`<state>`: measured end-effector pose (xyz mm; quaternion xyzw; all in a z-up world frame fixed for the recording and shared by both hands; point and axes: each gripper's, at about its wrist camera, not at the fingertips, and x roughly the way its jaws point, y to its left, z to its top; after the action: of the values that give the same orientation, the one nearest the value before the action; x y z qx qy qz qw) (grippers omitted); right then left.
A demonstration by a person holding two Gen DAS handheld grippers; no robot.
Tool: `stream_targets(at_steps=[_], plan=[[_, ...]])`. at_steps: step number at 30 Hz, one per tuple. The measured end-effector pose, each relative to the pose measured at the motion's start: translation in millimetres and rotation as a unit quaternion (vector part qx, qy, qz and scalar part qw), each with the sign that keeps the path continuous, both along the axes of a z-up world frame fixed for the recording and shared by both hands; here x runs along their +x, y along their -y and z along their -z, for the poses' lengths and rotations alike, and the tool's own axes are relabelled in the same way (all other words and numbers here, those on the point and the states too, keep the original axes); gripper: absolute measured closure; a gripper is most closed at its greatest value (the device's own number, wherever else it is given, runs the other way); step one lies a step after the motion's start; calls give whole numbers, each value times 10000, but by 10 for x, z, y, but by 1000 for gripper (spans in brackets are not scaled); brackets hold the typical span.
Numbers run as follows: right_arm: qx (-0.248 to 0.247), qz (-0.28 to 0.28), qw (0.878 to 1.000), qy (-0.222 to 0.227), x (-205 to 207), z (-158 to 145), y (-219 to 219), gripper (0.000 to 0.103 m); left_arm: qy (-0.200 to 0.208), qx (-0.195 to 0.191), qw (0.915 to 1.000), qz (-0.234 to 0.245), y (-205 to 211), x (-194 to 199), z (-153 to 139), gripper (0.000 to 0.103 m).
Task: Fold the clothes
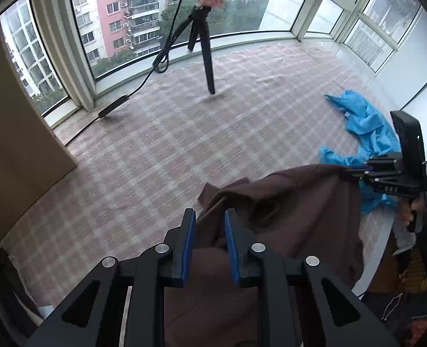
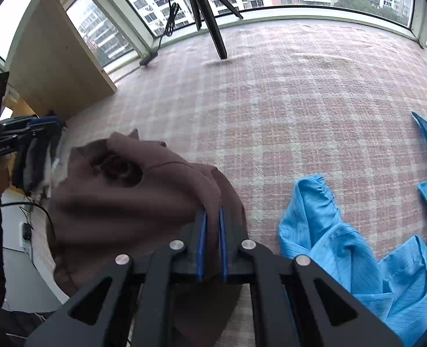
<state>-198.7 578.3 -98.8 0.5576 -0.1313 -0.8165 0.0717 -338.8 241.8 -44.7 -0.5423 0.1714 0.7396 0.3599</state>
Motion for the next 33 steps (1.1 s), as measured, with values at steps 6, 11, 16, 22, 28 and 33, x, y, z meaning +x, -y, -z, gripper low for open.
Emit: stream_targets(at_steps=[6,11,16,22,28,33], plan=[[462,-332,9978,-336,-101,-191,38,58,327,-231,9992,-78,218,56,398,62],[474,-788,9950,-400,-305,-207,218,48,749,-297,9967,-57,47,79,725,99],[394,-1146,9925,179,-389,96,361,96,405,19,9992,-55,65,140,409,99],[-103,-518,9983,-246,-507,-103,154,96,-229,227,9965,-768,222,-361,-87,93],[372,-669,9971,-19,-456,27,177,64,-169,237,9970,-713,674,-346,-17,65],[17,-695,9976,-30,-389,56,21,55,18,-456,9989,-144,792,-10,429,55]])
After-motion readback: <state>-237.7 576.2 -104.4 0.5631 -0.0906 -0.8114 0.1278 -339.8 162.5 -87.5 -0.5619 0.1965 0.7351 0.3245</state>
